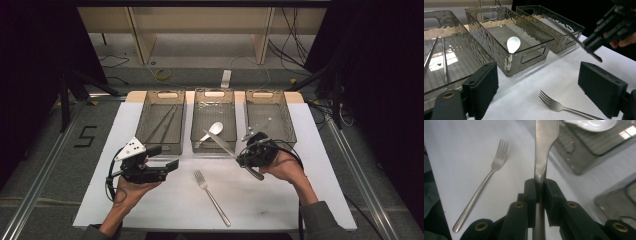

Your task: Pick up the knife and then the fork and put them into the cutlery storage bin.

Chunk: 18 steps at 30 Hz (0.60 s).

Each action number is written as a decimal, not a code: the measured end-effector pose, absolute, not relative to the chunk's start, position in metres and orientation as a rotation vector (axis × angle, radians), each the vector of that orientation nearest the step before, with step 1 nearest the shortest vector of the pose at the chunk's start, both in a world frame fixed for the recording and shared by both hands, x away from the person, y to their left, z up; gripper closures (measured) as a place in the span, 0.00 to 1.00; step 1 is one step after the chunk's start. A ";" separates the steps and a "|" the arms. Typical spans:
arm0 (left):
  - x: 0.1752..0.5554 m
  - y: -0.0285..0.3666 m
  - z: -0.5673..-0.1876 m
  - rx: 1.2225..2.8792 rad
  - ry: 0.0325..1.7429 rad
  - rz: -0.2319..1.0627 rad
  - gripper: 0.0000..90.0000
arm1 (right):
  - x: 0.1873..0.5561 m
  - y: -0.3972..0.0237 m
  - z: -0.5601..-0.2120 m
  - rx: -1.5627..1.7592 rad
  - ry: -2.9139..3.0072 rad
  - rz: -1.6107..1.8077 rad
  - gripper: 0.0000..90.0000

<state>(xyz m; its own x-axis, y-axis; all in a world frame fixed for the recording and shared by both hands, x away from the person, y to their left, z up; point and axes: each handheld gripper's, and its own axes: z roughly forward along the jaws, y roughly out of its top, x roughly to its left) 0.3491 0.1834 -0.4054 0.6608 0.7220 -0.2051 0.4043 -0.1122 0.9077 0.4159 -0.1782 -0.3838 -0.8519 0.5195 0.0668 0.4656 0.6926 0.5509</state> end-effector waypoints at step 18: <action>0.349 0.185 -0.405 1.718 0.921 0.355 0.18 | 0.451 -0.208 -0.351 0.976 2.642 0.975 0.90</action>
<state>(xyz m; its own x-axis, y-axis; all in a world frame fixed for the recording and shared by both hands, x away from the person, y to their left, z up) 0.3492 0.1852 -0.4050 0.6532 0.7278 -0.2089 0.3996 -0.0969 0.9116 0.4507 -0.2076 -0.3513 -0.7739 0.6293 0.0707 0.5244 0.5742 0.6288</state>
